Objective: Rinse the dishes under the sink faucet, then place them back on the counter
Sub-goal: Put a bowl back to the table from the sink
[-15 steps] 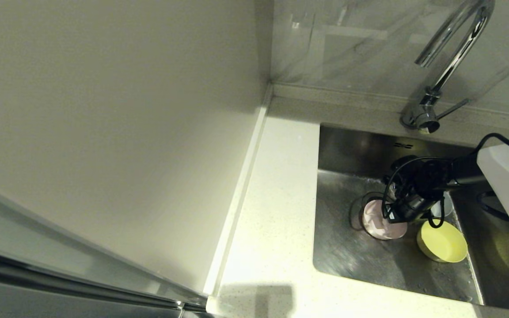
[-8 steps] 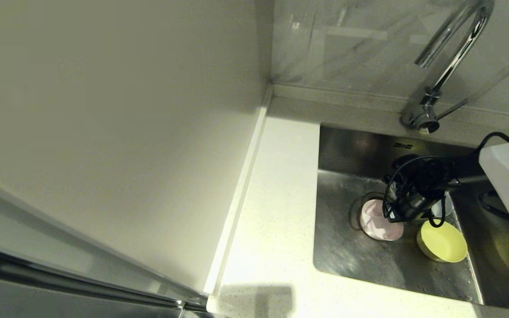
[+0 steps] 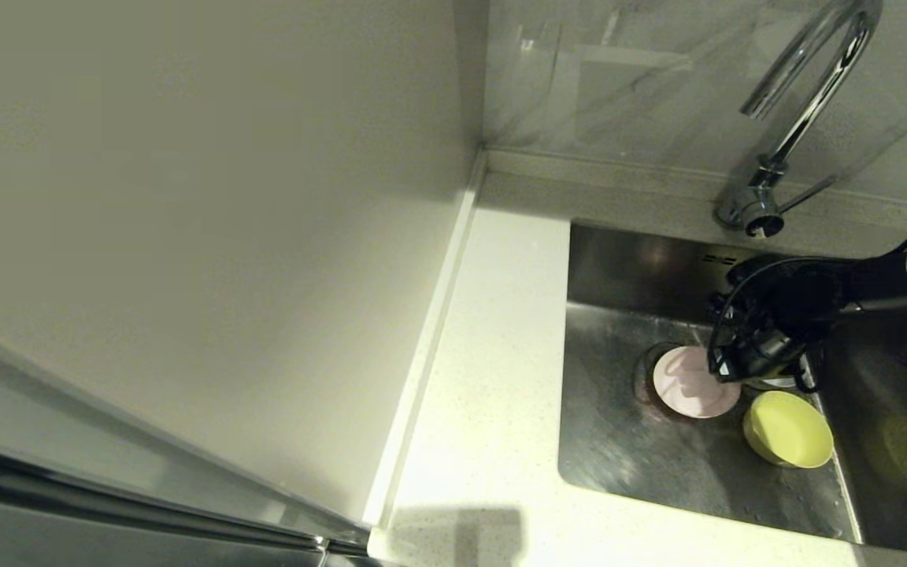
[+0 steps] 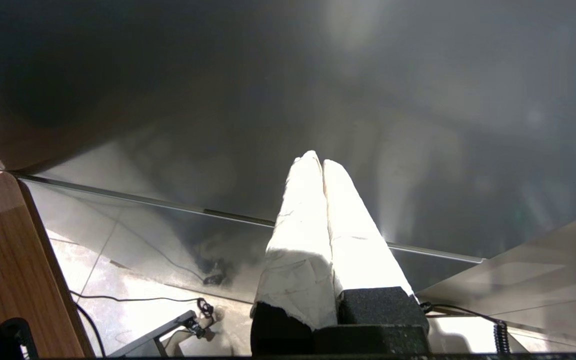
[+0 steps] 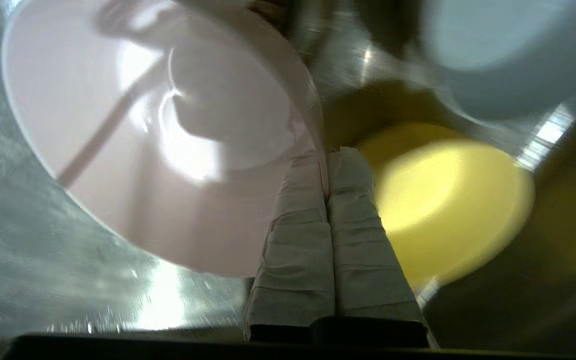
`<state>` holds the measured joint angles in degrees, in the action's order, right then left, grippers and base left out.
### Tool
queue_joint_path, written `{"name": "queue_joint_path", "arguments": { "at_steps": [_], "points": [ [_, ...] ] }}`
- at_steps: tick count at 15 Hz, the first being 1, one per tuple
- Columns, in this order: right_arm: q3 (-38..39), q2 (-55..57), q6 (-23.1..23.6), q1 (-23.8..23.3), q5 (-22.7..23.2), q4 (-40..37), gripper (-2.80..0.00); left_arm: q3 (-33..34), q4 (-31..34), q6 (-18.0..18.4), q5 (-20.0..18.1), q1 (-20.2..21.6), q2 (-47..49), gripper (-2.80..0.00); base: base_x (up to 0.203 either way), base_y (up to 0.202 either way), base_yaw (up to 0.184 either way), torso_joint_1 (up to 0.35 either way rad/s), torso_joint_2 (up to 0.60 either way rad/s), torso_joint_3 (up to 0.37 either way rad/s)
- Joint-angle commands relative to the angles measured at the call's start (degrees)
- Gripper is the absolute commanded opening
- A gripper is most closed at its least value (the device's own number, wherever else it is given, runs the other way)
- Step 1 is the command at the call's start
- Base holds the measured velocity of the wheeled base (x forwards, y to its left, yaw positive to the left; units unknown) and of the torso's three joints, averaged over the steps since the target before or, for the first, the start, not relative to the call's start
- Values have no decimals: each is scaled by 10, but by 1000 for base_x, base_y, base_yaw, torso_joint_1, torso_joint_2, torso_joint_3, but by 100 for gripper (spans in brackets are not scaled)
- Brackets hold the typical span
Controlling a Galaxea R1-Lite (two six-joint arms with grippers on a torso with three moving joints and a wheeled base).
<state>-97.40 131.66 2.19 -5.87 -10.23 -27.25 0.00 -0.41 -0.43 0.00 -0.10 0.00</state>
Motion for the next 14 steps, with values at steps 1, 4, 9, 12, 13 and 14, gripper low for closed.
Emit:
{"name": "queue_joint_path", "arguments": {
  "at_steps": [1, 4, 9, 12, 13, 14],
  "points": [
    [35, -77, 1, -19, 0, -2, -280, 2, 0, 0, 0, 0, 0, -280, 0, 0, 0, 0, 0, 0],
    [112, -174, 2, -55, 0, -1, -280, 2, 0, 0, 0, 0, 0, -280, 0, 0, 0, 0, 0, 0],
    [224, -301, 0, -148, -50, 2, -280, 2, 0, 0, 0, 0, 0, -280, 0, 0, 0, 0, 0, 0],
    [220, -322, 0, -178, -64, 163, -280, 2, 0, 0, 0, 0, 0, -280, 0, 0, 0, 0, 0, 0],
    [223, -330, 2, -183, -65, 267, -280, 2, 0, 0, 0, 0, 0, -280, 0, 0, 0, 0, 0, 0],
    [229, -338, 8, -187, -65, 367, -280, 2, 0, 0, 0, 0, 0, -280, 0, 0, 0, 0, 0, 0]
  ]
}}
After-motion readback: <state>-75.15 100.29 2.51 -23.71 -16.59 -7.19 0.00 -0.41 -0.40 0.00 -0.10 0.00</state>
